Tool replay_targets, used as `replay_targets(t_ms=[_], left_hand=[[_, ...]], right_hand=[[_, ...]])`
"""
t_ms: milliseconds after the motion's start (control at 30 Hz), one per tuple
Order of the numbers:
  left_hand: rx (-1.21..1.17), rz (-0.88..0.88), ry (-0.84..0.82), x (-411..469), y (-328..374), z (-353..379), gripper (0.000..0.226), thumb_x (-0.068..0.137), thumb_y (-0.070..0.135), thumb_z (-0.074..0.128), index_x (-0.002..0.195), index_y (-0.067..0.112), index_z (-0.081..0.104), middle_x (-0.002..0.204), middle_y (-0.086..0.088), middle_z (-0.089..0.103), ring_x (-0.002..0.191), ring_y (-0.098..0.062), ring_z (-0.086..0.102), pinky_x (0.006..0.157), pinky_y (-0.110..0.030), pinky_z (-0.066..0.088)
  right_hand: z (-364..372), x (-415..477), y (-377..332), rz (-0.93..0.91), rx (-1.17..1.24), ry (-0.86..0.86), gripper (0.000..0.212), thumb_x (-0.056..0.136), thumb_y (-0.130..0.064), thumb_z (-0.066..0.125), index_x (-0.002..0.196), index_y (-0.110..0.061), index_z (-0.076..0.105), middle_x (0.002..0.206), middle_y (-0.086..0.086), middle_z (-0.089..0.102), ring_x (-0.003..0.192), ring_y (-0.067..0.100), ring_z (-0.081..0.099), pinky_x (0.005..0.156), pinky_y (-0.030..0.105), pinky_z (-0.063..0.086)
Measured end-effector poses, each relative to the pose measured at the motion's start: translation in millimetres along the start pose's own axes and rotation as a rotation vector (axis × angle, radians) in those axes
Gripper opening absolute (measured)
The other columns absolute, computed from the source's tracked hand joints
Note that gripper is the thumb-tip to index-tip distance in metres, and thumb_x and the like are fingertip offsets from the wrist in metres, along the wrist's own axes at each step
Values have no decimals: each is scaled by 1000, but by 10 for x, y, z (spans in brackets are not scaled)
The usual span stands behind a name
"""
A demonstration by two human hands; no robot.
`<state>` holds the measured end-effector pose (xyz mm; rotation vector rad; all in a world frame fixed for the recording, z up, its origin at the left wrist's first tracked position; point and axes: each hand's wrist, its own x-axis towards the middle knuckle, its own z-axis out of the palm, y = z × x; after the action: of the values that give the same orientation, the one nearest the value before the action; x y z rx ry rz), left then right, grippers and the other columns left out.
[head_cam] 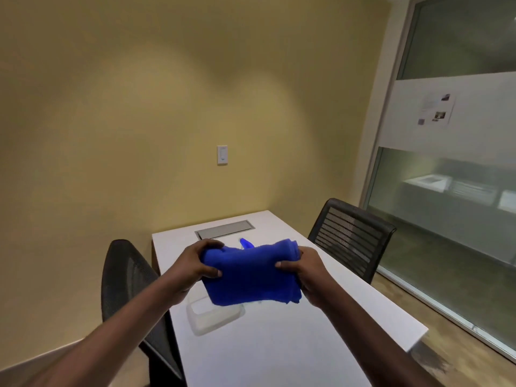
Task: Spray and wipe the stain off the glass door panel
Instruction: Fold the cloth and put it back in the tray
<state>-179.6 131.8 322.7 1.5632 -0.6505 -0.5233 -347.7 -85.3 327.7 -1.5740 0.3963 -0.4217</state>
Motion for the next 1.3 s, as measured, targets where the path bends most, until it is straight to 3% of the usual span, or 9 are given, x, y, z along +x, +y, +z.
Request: replay_targets(t_ms=[233, 400, 500, 600, 767, 933, 1133, 1233, 1300], left_hand=[[415, -8, 36, 404, -29, -328, 27, 89, -4, 60, 95, 22, 66, 100, -6, 69, 93, -23, 64, 75, -33, 53], [791, -23, 40, 552, -55, -459, 14, 98, 9, 50, 102, 8, 63, 105, -12, 65, 98, -29, 60, 86, -42, 48], [863, -119, -31, 613, -67, -557, 12, 98, 12, 51, 94, 5, 60, 106, -19, 61, 91, -27, 57, 79, -38, 45], [752, -263, -174, 630, -52, -646, 5, 89, 9, 53, 92, 10, 57, 99, -11, 61, 87, -19, 58, 74, -29, 47], [285, -323, -304, 672, -248, -783, 47, 62, 15, 64, 105, 11, 47, 111, -13, 56, 91, -21, 62, 72, -31, 48], [19, -339, -369, 904, -553, -548, 81, 71, 48, 83, 138, 28, 43, 137, 0, 60, 124, -27, 59, 97, -38, 51], [-10, -351, -63, 1193, -849, -106, 50, 72, 37, 85, 116, 21, 68, 117, -8, 72, 108, -29, 68, 98, -46, 53], [-170, -310, 58, 1186, -1008, -32, 45, 75, 30, 82, 116, 18, 68, 120, -15, 70, 110, -34, 66, 90, -41, 55], [-247, -282, 122, 1154, -1103, -16, 46, 75, 28, 83, 117, 17, 68, 123, -15, 69, 112, -34, 66, 87, -37, 55]], right_hand=[[344, 490, -48, -113, -214, 158, 13, 77, -4, 67, 70, -15, 70, 70, 2, 73, 77, 22, 68, 60, 30, 55], [502, 825, 16, -208, -598, 226, 21, 80, -40, 73, 73, -26, 59, 120, -6, 49, 126, 17, 29, 101, 40, 42], [549, 1015, 23, -273, -574, 123, 22, 81, -41, 73, 85, -21, 66, 125, -8, 48, 128, 9, 32, 101, 34, 40], [646, 1203, 36, -220, -462, -10, 40, 82, -42, 72, 88, -3, 66, 90, 8, 69, 85, 19, 61, 74, 32, 49], [804, 1567, 91, -169, -374, -173, 51, 75, -42, 76, 49, -23, 37, 47, -14, 35, 47, 3, 34, 47, 14, 29], [895, 1919, 153, -204, -402, -344, 53, 69, -45, 74, 56, -24, 28, 55, -11, 26, 55, 11, 29, 52, 26, 25], [916, 2369, 297, -229, -432, -547, 50, 77, -35, 74, 59, -15, 32, 60, 0, 24, 56, 13, 25, 50, 26, 22], [864, 2579, 365, -124, -169, -636, 39, 79, -42, 72, 65, -10, 55, 63, -4, 49, 61, 11, 45, 61, 24, 36], [831, 2714, 480, 23, 90, -587, 40, 76, -47, 74, 92, -13, 61, 92, -1, 67, 78, 14, 61, 74, 28, 47]])
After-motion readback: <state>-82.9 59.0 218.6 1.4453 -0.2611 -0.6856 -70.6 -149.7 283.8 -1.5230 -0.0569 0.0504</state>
